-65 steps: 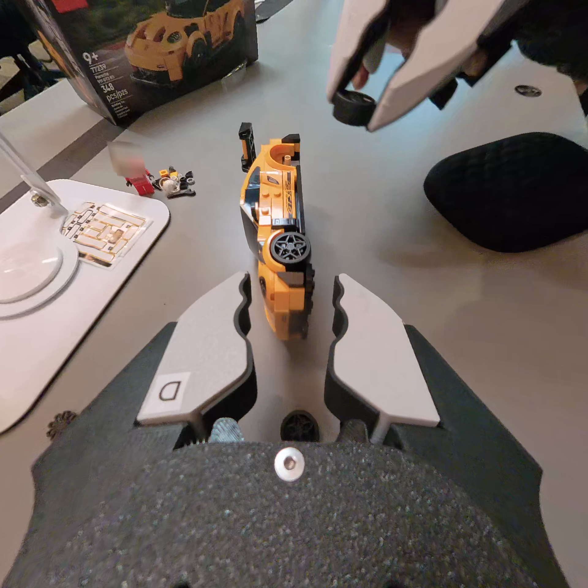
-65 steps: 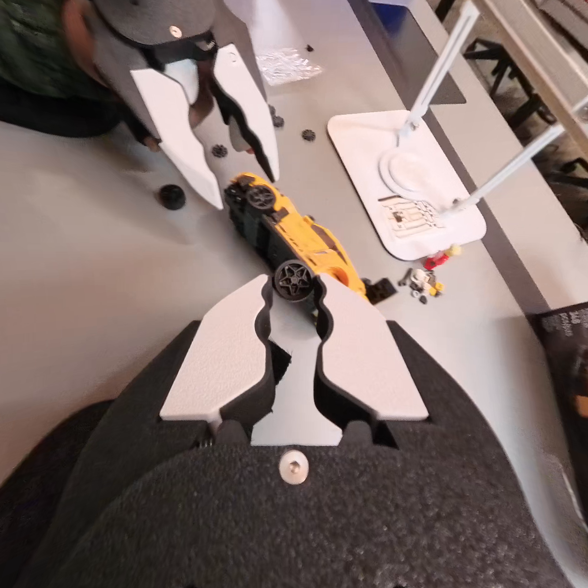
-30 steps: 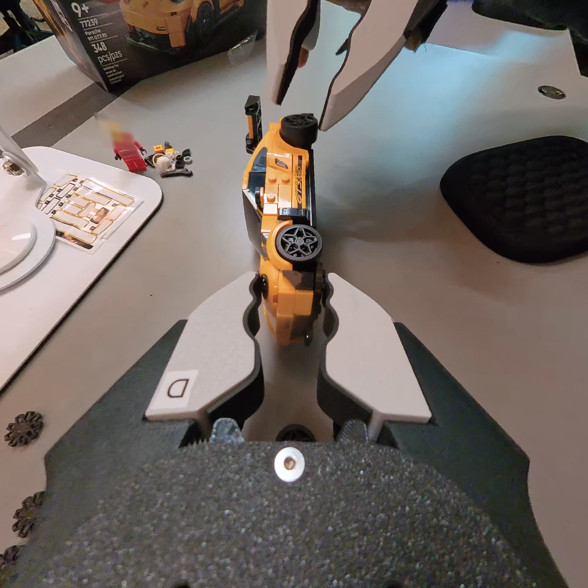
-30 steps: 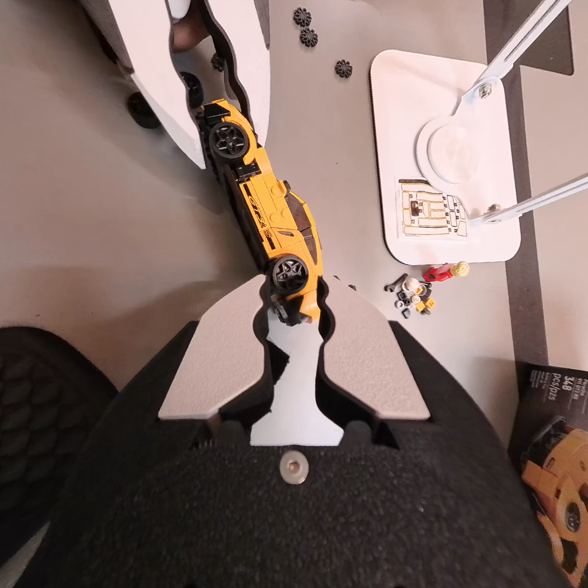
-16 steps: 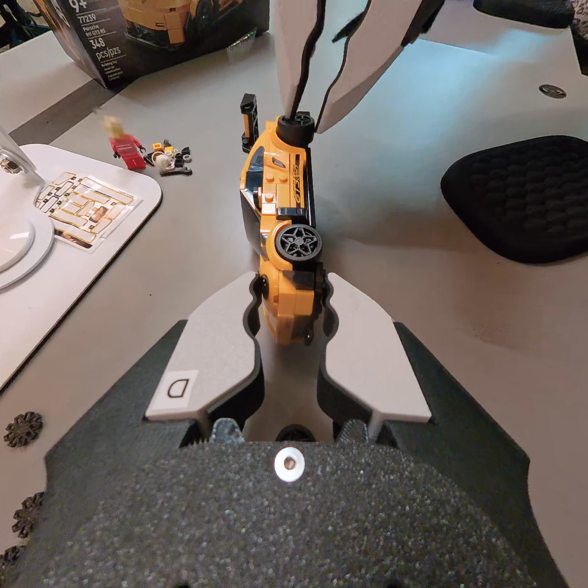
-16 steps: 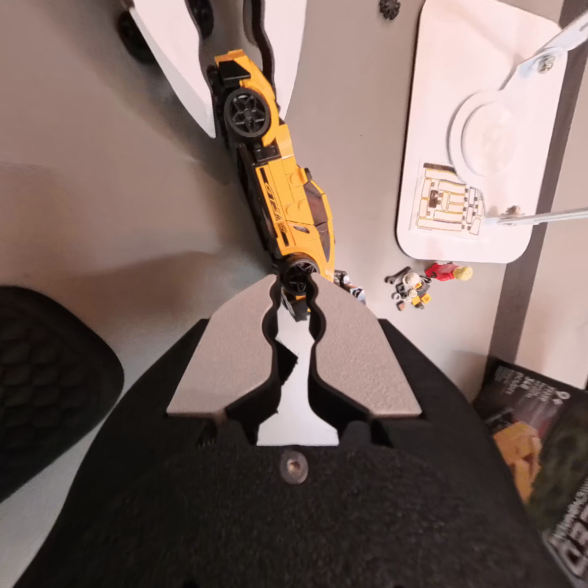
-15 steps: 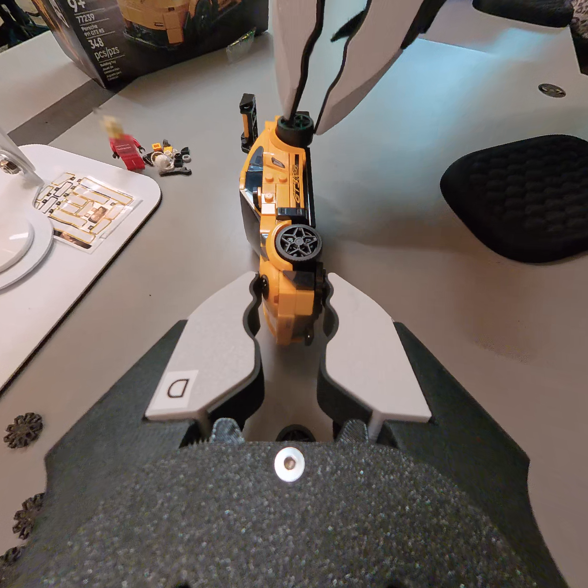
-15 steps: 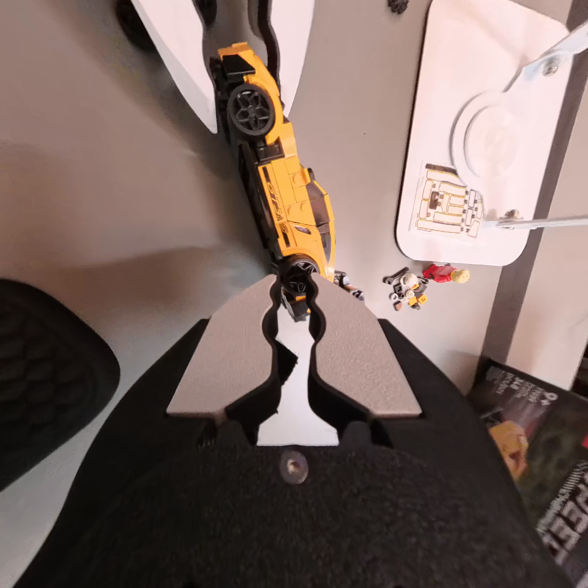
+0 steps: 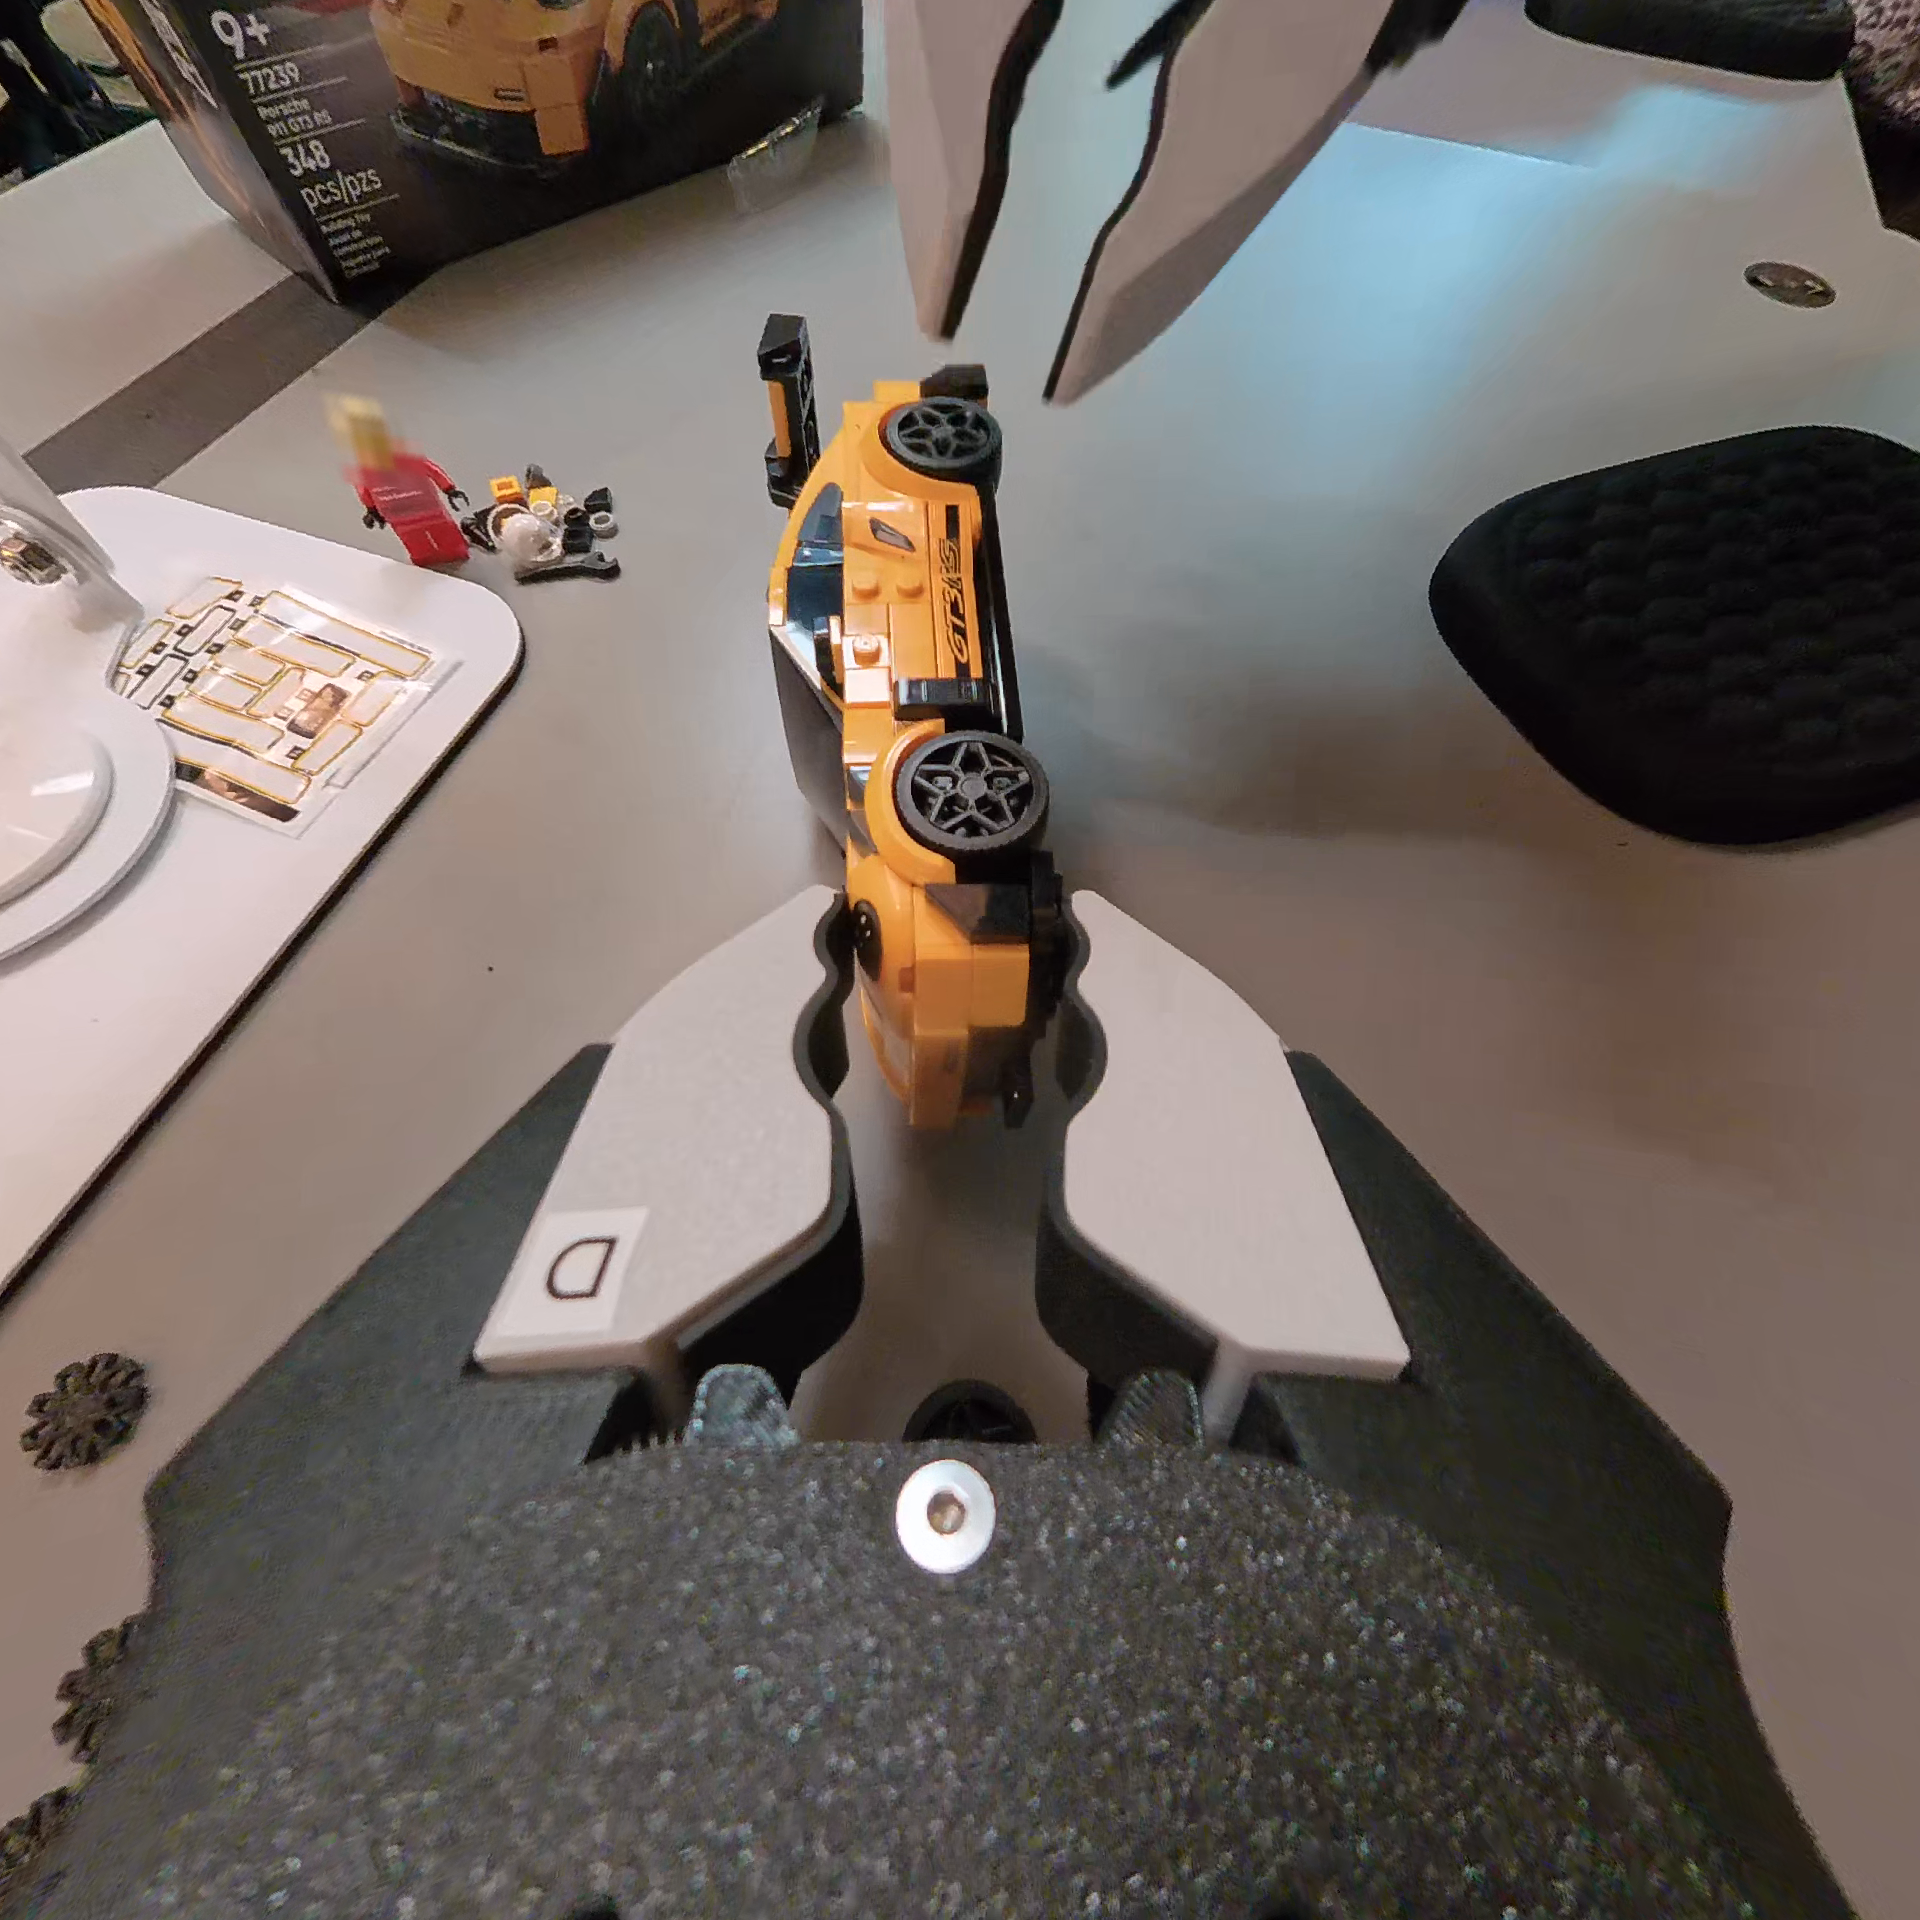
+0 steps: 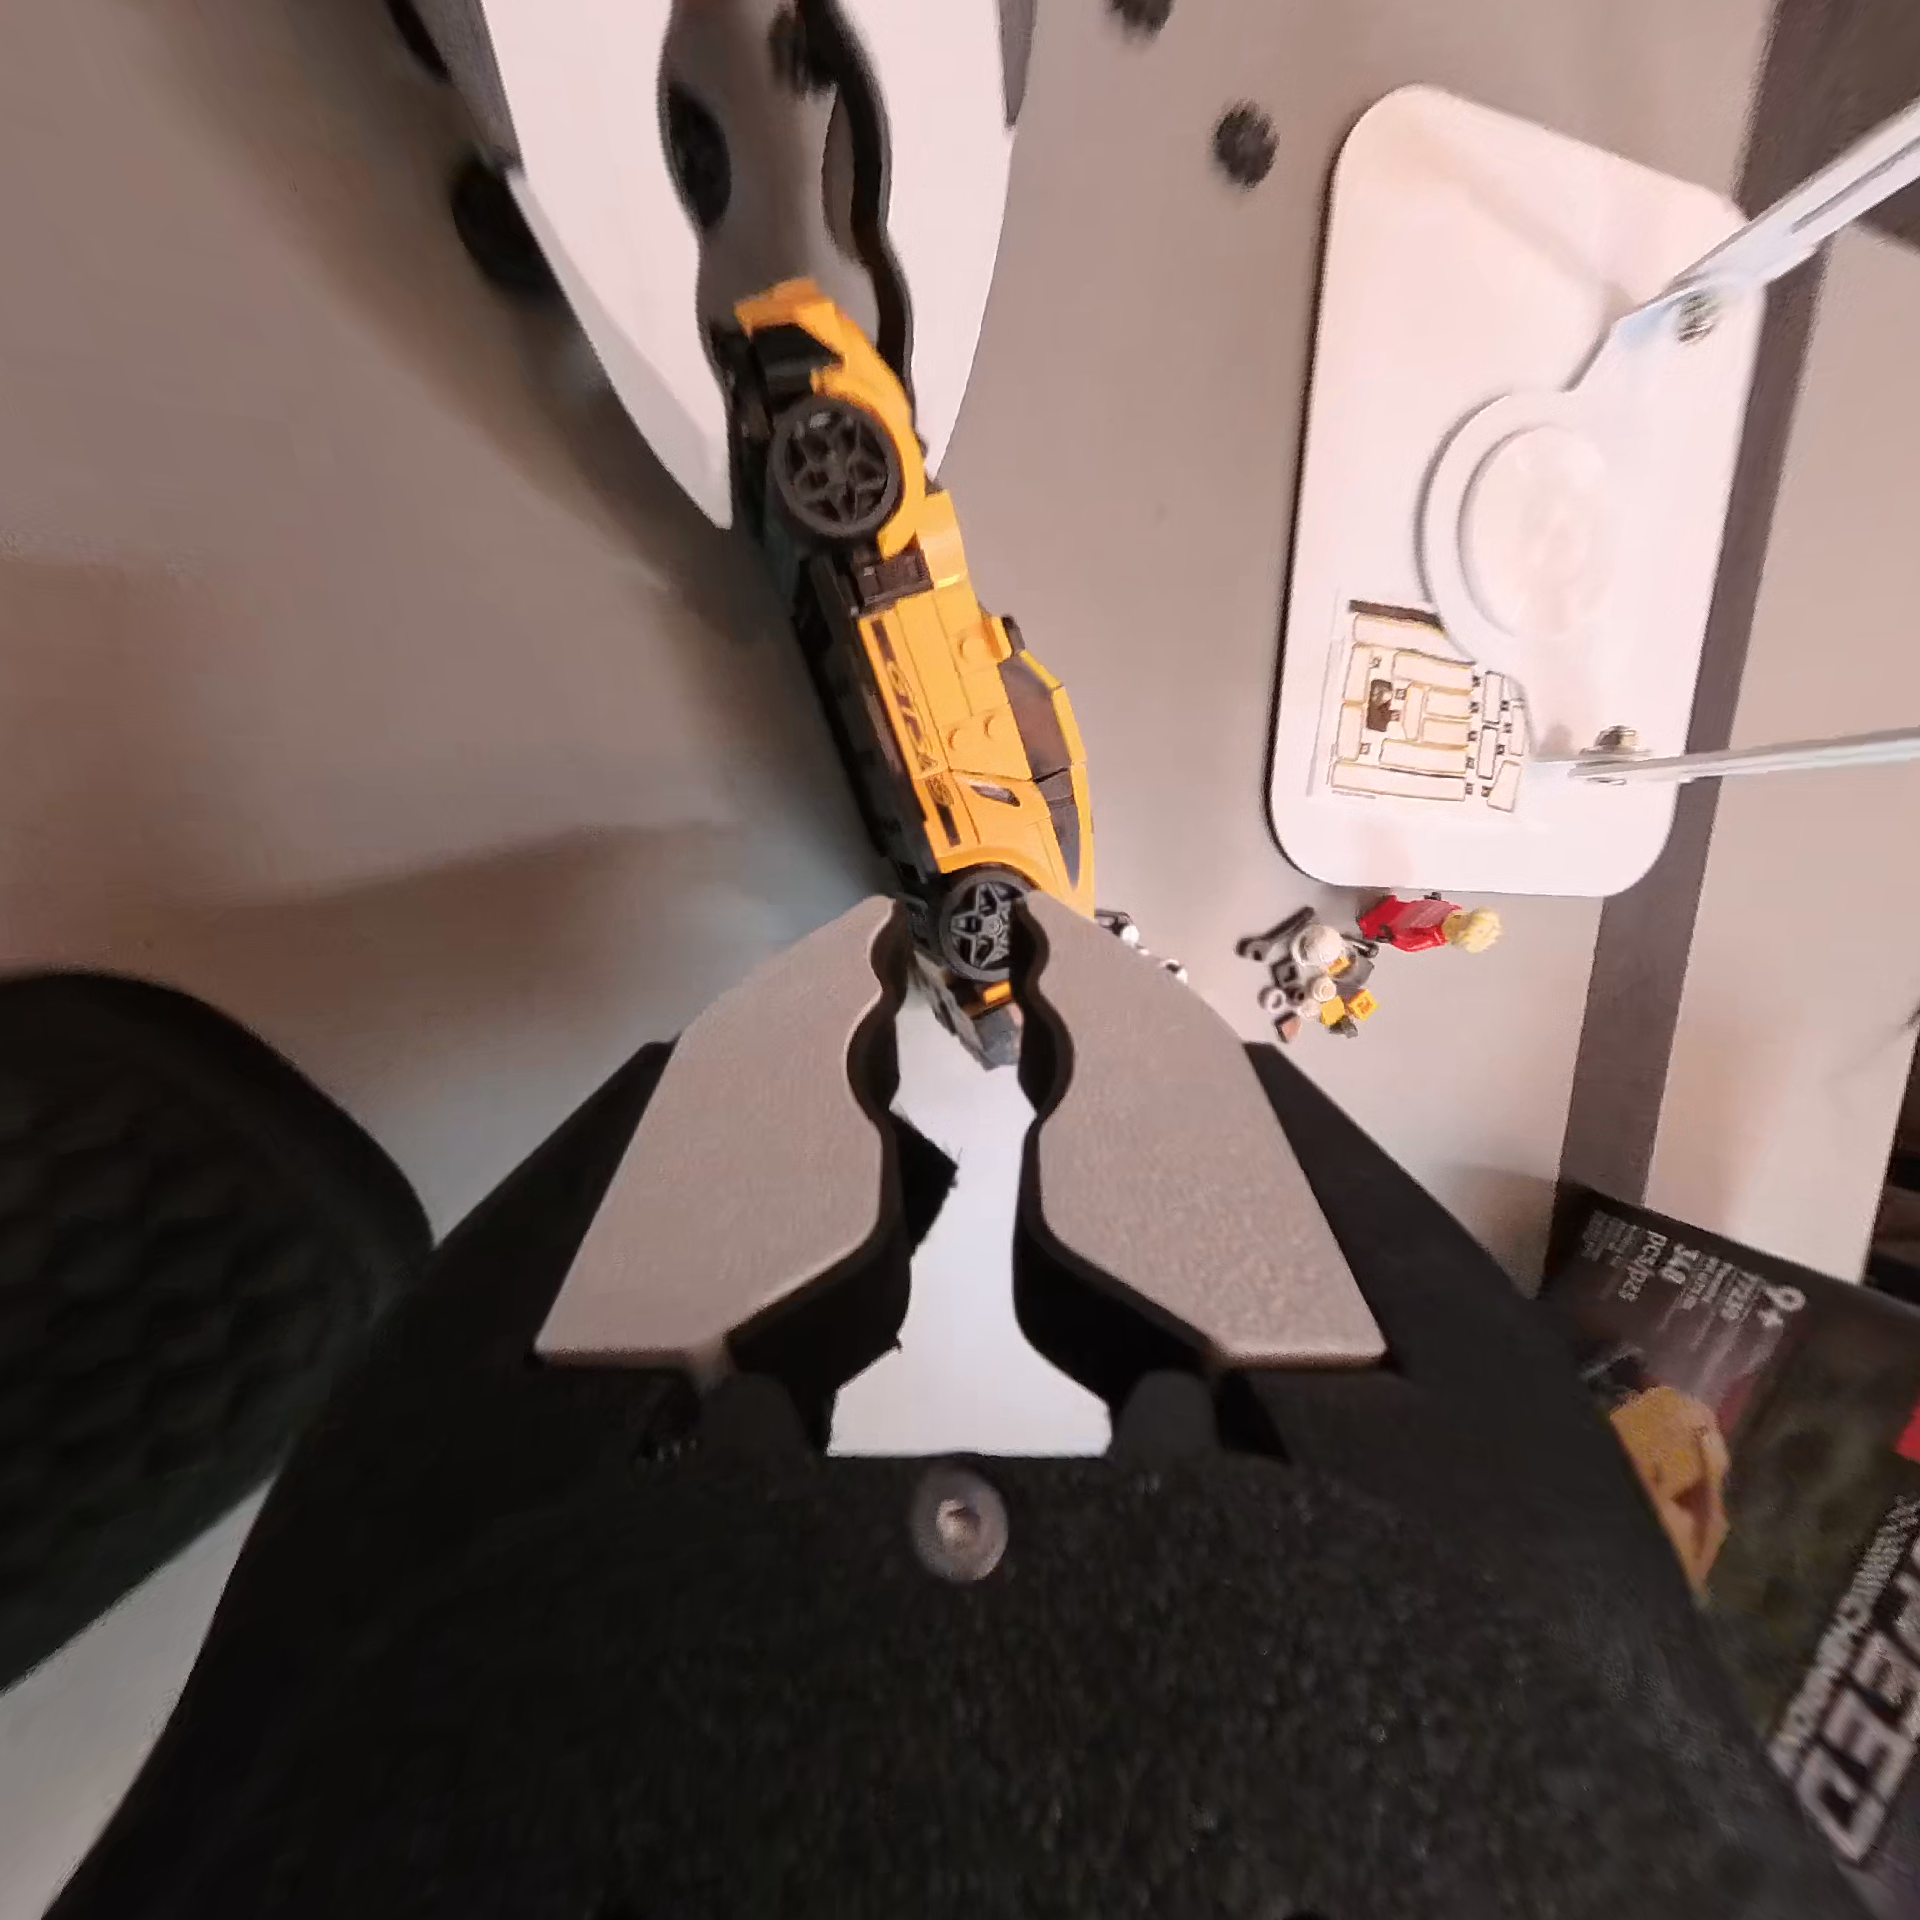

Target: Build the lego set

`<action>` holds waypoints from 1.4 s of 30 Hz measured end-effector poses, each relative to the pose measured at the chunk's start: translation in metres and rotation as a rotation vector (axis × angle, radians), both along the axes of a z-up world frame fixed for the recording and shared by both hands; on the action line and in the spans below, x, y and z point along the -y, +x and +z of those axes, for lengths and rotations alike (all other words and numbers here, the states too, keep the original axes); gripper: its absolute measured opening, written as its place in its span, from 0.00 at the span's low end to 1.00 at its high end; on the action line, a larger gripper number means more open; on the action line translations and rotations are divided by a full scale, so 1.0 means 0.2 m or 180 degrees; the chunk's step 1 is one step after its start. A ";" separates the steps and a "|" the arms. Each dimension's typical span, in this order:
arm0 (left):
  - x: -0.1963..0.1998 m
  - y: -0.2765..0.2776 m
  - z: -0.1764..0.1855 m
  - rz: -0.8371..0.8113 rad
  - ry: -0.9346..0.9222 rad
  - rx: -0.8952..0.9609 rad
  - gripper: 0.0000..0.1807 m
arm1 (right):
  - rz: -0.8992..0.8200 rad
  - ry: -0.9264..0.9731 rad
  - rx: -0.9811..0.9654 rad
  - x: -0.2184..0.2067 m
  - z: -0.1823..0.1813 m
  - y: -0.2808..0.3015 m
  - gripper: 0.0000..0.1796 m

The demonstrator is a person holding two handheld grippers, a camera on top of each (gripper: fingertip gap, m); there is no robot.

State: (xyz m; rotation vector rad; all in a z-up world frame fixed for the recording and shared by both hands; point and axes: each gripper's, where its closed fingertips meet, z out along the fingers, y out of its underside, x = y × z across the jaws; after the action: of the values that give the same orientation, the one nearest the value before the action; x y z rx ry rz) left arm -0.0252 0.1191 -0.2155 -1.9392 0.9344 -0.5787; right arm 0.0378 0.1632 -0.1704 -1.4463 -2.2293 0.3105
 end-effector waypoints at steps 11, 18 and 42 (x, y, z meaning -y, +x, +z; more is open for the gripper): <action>0.03 -0.02 0.04 -0.0018 -0.0034 0.0146 0.20 | -0.0418 -0.0380 -0.0925 0.21 0.04 -0.02 0.13; 0.02 -0.02 0.03 -0.0002 0.0205 -0.0143 0.19 | -0.0823 -0.0289 -0.0786 0.11 -0.06 0.04 0.13; 0.24 0.17 -0.12 -0.0825 0.2157 -0.2653 0.20 | -0.1985 -0.1708 -0.0963 0.29 -0.32 0.16 0.14</action>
State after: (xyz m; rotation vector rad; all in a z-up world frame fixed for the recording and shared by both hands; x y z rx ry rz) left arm 0.0095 0.0710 -0.2401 -1.4074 1.6475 0.4395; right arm 0.0698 0.1046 -0.2352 -2.1083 -1.4125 0.8832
